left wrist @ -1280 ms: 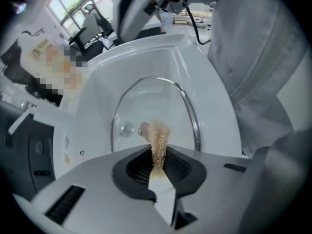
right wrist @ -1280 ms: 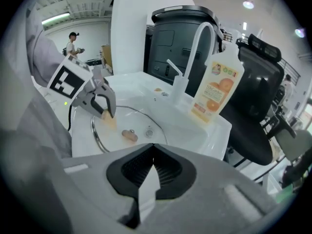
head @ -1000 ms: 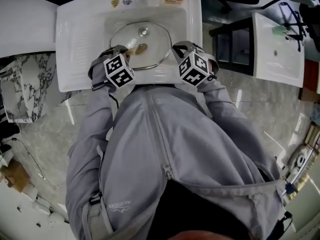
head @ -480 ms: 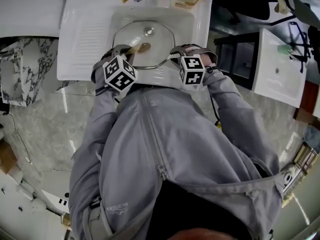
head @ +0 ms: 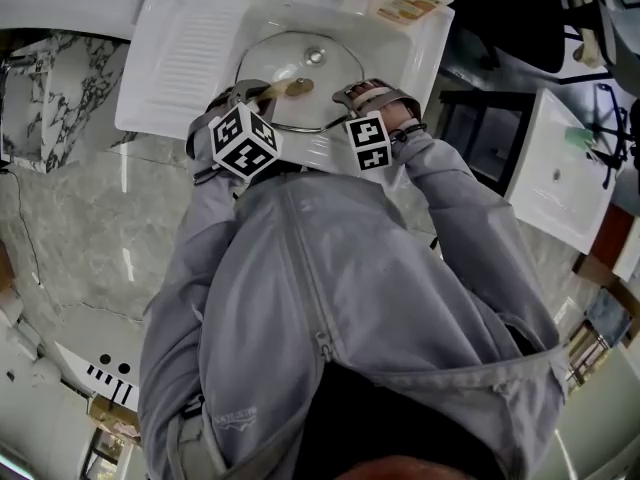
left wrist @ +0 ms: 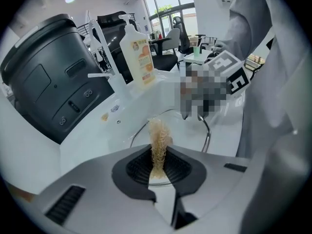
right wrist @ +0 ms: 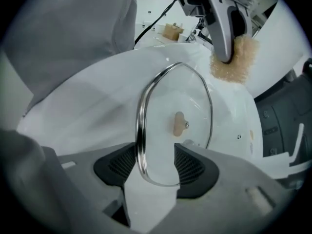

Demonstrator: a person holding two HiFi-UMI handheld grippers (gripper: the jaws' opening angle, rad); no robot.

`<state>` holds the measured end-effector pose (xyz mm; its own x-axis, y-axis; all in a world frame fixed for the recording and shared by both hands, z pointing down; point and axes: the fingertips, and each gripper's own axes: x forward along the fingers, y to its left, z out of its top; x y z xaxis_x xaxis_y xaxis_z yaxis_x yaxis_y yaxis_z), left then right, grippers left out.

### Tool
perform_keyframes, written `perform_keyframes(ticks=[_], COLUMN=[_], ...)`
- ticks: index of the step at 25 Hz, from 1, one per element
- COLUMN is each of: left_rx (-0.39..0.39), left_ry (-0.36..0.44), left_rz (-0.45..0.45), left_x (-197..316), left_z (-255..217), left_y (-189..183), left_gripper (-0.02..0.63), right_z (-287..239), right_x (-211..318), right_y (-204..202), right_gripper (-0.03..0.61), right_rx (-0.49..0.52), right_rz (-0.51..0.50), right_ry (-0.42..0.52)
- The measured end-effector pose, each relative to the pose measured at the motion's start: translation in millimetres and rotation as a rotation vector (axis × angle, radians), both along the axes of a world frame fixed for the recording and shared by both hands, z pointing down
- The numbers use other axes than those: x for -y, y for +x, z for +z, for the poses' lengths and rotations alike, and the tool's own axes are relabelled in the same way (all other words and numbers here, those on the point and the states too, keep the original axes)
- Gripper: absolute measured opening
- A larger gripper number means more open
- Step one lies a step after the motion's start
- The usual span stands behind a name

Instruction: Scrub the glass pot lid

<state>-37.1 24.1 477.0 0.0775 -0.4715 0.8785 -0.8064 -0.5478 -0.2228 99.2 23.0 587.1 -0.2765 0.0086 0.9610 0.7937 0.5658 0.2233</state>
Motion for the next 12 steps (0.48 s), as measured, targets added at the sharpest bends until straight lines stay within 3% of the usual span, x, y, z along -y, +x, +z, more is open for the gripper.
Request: perform_keyframes(ticks=[7,12], left_rx=[-0.007,-0.009], left_ry=[0.004,0.005], left_rz=[-0.057,-0.073], left_x=[-7,-14], left_z=[-1,1], left_y=[-7,-6], left_gripper=[0.037,0.037], right_z=[19,17], right_x=[10,2], right_y=[-7,-6], right_gripper=[0.225,0.139], right_rx=[0.049,0.075], right_rz=[-0.071,-0.141], right_ry=[0.103,0.104])
